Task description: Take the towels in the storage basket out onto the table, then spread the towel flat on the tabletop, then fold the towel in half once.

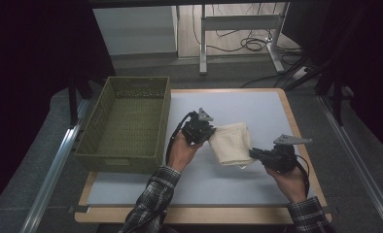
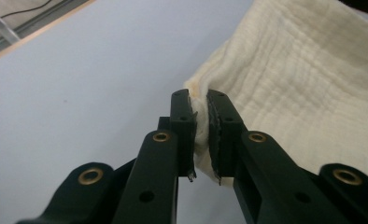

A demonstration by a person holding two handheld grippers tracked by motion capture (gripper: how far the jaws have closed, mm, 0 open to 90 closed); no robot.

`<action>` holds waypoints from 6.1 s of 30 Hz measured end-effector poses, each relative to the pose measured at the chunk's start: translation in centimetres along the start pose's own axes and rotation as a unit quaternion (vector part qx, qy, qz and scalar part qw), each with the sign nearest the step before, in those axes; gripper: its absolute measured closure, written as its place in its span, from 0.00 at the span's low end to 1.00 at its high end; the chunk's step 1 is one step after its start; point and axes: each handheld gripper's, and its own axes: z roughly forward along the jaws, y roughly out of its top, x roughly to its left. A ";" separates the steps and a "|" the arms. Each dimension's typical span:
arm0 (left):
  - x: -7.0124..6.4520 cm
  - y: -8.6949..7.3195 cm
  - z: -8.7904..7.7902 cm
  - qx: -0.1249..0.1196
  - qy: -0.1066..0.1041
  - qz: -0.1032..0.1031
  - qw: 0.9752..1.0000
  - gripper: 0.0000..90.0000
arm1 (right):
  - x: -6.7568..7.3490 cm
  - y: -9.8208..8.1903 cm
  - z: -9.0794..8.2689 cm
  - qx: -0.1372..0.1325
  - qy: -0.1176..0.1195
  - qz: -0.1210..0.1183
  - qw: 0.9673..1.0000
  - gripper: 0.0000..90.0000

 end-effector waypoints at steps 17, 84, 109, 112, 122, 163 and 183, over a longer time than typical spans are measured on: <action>2.8 1.1 -3.4 0.027 0.077 0.038 0.996 0.91 | 2.7 4.5 3.2 -0.001 0.018 -0.019 1.000 0.91; 11.8 -1.3 -14.0 -0.008 0.189 -0.009 0.982 0.91 | 11.5 13.4 12.3 -0.011 0.077 -0.056 0.995 0.91; 16.2 -5.4 -17.0 0.018 0.225 -0.044 0.973 0.91 | 16.1 14.4 19.3 0.010 0.099 -0.063 0.993 0.91; 16.9 -6.1 -17.2 0.023 0.228 -0.050 0.972 0.91 | 16.9 14.4 20.3 0.016 0.102 -0.066 0.993 0.91; 18.9 -8.3 -17.1 0.047 0.232 -0.063 0.969 0.91 | 19.2 14.3 23.4 0.040 0.099 -0.072 0.992 0.91; 21.6 -11.2 -11.8 0.172 0.205 -0.050 0.962 0.88 | 22.8 14.6 28.0 0.127 0.031 -0.155 0.979 0.83; 22.0 -11.9 -12.7 0.156 0.224 -0.084 0.958 0.56 | 20.9 15.8 26.2 0.083 0.047 -0.138 0.986 0.55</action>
